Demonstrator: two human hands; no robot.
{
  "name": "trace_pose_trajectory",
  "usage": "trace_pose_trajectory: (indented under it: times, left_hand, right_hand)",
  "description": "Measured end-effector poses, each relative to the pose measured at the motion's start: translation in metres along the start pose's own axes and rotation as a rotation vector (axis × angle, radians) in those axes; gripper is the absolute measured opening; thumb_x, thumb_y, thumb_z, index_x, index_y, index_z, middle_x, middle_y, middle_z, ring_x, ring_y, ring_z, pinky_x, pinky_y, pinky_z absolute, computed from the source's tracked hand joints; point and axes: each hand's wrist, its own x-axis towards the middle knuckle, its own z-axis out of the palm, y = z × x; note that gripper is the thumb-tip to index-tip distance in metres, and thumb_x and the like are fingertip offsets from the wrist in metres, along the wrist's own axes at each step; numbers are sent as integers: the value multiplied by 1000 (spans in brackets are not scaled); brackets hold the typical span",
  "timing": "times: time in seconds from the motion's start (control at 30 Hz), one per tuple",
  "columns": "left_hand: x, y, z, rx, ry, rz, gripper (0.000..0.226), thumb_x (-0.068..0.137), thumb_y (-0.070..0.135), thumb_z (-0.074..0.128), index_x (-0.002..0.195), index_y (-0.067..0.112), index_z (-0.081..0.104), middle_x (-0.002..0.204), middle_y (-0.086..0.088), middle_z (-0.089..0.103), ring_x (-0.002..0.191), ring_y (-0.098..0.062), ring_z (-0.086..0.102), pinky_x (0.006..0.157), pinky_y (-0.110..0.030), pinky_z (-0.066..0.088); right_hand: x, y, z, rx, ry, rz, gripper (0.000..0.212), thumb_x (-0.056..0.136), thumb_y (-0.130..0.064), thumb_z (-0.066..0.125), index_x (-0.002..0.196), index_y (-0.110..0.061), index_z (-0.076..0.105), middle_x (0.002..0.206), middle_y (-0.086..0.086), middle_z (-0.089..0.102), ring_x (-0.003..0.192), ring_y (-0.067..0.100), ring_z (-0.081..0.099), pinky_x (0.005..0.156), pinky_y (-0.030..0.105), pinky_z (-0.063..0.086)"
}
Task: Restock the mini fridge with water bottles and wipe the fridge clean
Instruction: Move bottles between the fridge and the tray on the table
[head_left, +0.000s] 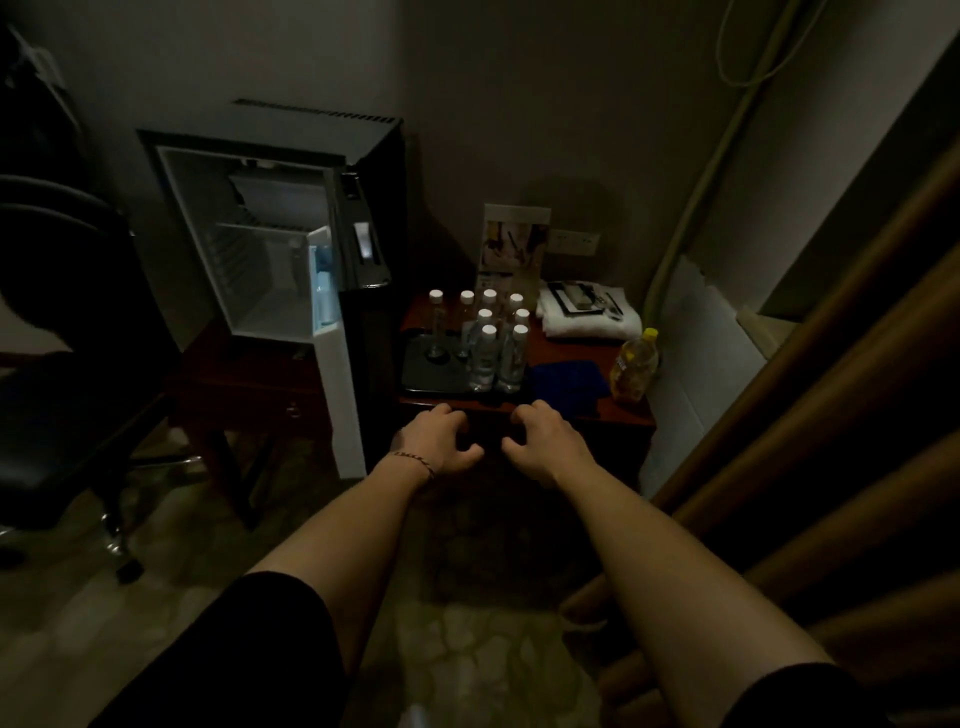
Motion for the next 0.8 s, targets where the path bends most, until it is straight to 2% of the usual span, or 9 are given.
trace_pose_trajectory:
  times: [0.1, 0.2, 0.4, 0.5, 0.63, 0.73, 0.8]
  left_hand:
    - [-45, -12, 5, -57, -18, -37, 42, 88, 50, 63, 118, 21, 60, 118, 2, 52, 101, -15, 53, 87, -34, 51]
    - [-83, -26, 3, -17, -23, -90, 42, 90, 51, 60, 120, 21, 58, 117, 2, 56, 102, -16, 57, 85, -31, 51]
    - [-131, -75, -18, -8, 66, -168, 45, 87, 57, 60, 117, 22, 60, 114, 2, 55, 101, -16, 55, 87, -38, 54]
    - [-137, -106, -33, -14, 80, -179, 46, 87, 56, 61, 119, 23, 59, 115, 2, 53, 99, -14, 53, 86, -36, 53]
    - [-135, -158, -58, 4, 76, -179, 53, 86, 57, 62, 125, 22, 57, 120, 1, 52, 105, -16, 54, 89, -37, 52]
    - [-130, -207, -81, 20, 73, -179, 53, 87, 55, 62, 127, 21, 56, 125, 1, 52, 111, -17, 54, 91, -36, 51]
    - [-124, -243, -100, 28, 70, -180, 54, 87, 55, 62, 129, 22, 55, 128, 2, 50, 113, -16, 53, 88, -32, 50]
  right_hand:
    - [-30, -19, 15, 7, -25, -45, 45, 93, -42, 61, 132, -22, 52, 129, 0, 48, 110, 20, 55, 89, 39, 52]
    - [-51, -40, 27, 15, -52, -105, 44, 93, -42, 60, 132, -22, 52, 127, 0, 47, 107, 19, 56, 88, 39, 52]
    - [-68, -102, 44, 32, -58, -204, 36, 92, -42, 62, 121, -23, 55, 118, -1, 49, 97, 17, 56, 85, 39, 53]
    - [-62, -138, 51, 22, -75, -257, 39, 92, -42, 62, 125, -23, 54, 121, 0, 50, 98, 17, 55, 82, 35, 52]
    - [-36, -193, 62, 27, -85, -263, 46, 91, -42, 64, 130, -22, 53, 129, 3, 51, 113, 22, 56, 91, 41, 53]
    - [-10, -242, 69, 9, -63, -252, 39, 91, -40, 64, 124, -21, 54, 122, 1, 50, 107, 20, 55, 86, 37, 51]
    - [9, -274, 74, -4, -53, -256, 38, 91, -42, 63, 123, -23, 53, 119, -1, 49, 101, 18, 54, 82, 34, 48]
